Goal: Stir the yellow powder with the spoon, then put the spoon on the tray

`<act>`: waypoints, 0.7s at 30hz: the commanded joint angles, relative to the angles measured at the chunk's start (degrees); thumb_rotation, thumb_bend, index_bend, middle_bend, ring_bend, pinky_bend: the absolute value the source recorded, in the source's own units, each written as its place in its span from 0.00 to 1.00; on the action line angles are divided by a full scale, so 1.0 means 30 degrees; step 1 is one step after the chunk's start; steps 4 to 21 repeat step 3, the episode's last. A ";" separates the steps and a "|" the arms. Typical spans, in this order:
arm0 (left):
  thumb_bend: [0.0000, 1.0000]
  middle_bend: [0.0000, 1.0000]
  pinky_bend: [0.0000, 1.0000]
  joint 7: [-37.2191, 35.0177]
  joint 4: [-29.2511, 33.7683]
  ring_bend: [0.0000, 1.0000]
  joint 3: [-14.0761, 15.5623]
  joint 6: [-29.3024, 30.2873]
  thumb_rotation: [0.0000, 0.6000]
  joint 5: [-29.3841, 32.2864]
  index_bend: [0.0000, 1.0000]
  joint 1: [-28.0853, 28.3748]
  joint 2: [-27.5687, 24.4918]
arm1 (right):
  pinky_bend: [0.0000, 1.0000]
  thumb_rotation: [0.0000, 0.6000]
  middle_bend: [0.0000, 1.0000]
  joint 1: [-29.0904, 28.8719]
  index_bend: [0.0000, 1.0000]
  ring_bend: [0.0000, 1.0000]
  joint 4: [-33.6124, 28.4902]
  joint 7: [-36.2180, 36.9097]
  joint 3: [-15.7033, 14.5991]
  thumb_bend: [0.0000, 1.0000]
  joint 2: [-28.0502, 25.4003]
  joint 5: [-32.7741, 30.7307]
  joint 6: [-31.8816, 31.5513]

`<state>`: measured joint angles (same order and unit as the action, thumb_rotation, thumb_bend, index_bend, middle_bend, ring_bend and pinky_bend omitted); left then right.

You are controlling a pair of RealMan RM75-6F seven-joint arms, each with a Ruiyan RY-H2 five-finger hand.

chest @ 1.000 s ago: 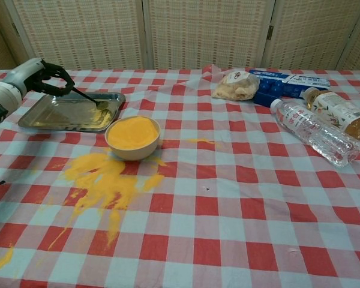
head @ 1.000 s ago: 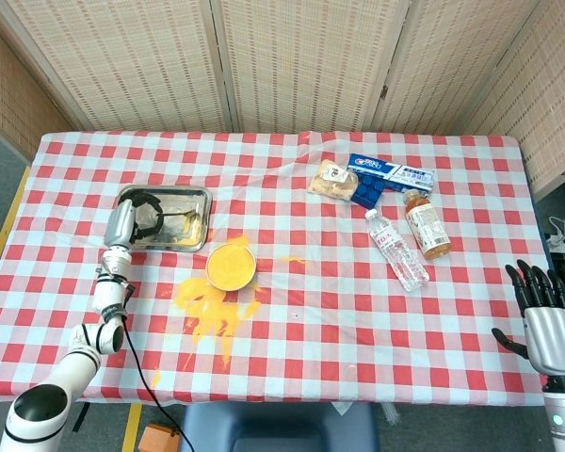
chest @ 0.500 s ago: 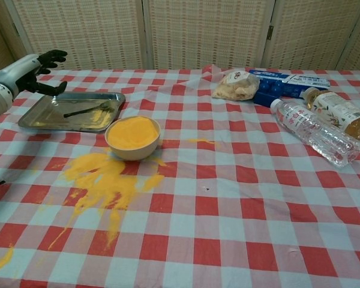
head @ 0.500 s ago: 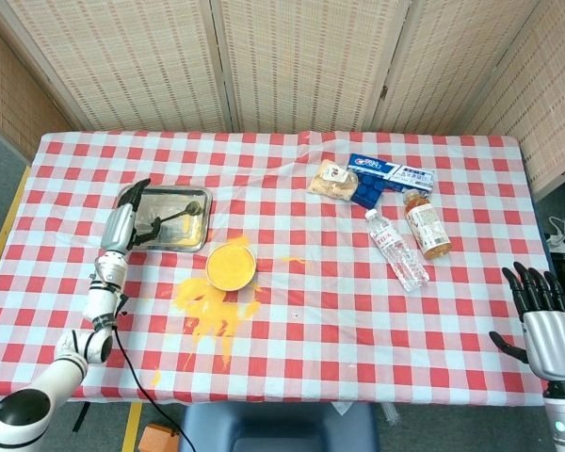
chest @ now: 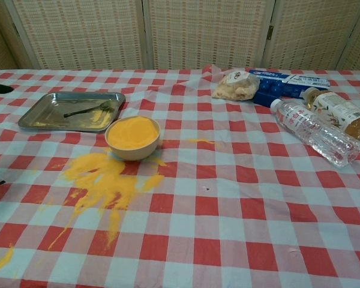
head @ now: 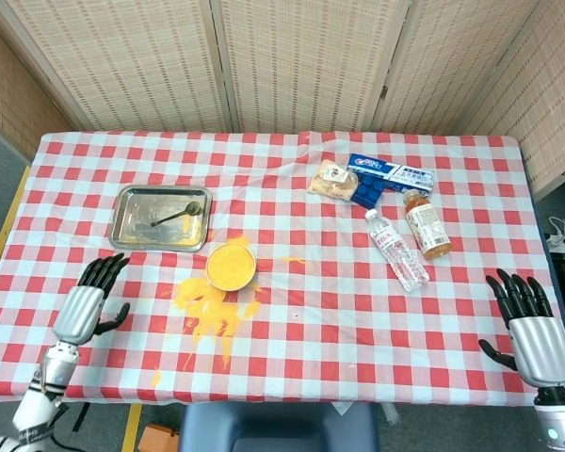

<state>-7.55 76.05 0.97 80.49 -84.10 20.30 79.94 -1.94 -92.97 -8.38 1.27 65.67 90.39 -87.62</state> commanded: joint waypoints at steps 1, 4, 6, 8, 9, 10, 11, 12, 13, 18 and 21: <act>0.43 0.00 0.02 0.4648 0.3782 0.00 0.1599 0.2561 1.00 -0.0429 0.00 -0.2958 -0.3077 | 0.00 1.00 0.00 -0.0036 0.00 0.00 -0.0038 0.0004 -0.0099 0.06 0.0032 0.0192 0.0038; 0.41 0.00 0.02 0.5007 0.4059 0.00 0.1354 0.2451 1.00 -0.0112 0.00 -0.3066 -0.3178 | 0.00 1.00 0.00 -0.0033 0.00 0.00 -0.0048 0.0076 -0.0150 0.06 0.0025 0.0209 0.0093; 0.41 0.00 0.02 0.5007 0.4059 0.00 0.1354 0.2451 1.00 -0.0112 0.00 -0.3066 -0.3178 | 0.00 1.00 0.00 -0.0033 0.00 0.00 -0.0048 0.0076 -0.0150 0.06 0.0025 0.0209 0.0093; 0.41 0.00 0.02 0.5007 0.4059 0.00 0.1354 0.2451 1.00 -0.0112 0.00 -0.3066 -0.3178 | 0.00 1.00 0.00 -0.0033 0.00 0.00 -0.0048 0.0076 -0.0150 0.06 0.0025 0.0209 0.0093; 0.41 0.00 0.02 0.5007 0.4059 0.00 0.1354 0.2451 1.00 -0.0112 0.00 -0.3066 -0.3178 | 0.00 1.00 0.00 -0.0033 0.00 0.00 -0.0048 0.0076 -0.0150 0.06 0.0025 0.0209 0.0093; 0.41 0.00 0.02 0.5007 0.4059 0.00 0.1354 0.2451 1.00 -0.0112 0.00 -0.3066 -0.3178 | 0.00 1.00 0.00 -0.0033 0.00 0.00 -0.0048 0.0076 -0.0150 0.06 0.0025 0.0209 0.0093; 0.41 0.00 0.02 0.5007 0.4059 0.00 0.1354 0.2451 1.00 -0.0112 0.00 -0.3066 -0.3178 | 0.00 1.00 0.00 -0.0033 0.00 0.00 -0.0048 0.0076 -0.0150 0.06 0.0025 0.0209 0.0093; 0.41 0.00 0.02 0.5007 0.4059 0.00 0.1354 0.2451 1.00 -0.0112 0.00 -0.3066 -0.3178 | 0.00 1.00 0.00 -0.0033 0.00 0.00 -0.0048 0.0076 -0.0150 0.06 0.0025 0.0209 0.0093; 0.41 0.00 0.02 0.5007 0.4059 0.00 0.1354 0.2451 1.00 -0.0112 0.00 -0.3066 -0.3178 | 0.00 1.00 0.00 -0.0033 0.00 0.00 -0.0048 0.0076 -0.0150 0.06 0.0025 0.0209 0.0093; 0.41 0.00 0.02 0.5007 0.4059 0.00 0.1354 0.2451 1.00 -0.0112 0.00 -0.3066 -0.3178 | 0.00 1.00 0.00 -0.0033 0.00 0.00 -0.0048 0.0076 -0.0150 0.06 0.0025 0.0209 0.0093; 0.41 0.00 0.02 0.5007 0.4059 0.00 0.1354 0.2451 1.00 -0.0112 0.00 -0.3066 -0.3178 | 0.00 1.00 0.00 -0.0033 0.00 0.00 -0.0048 0.0076 -0.0150 0.06 0.0025 0.0209 0.0093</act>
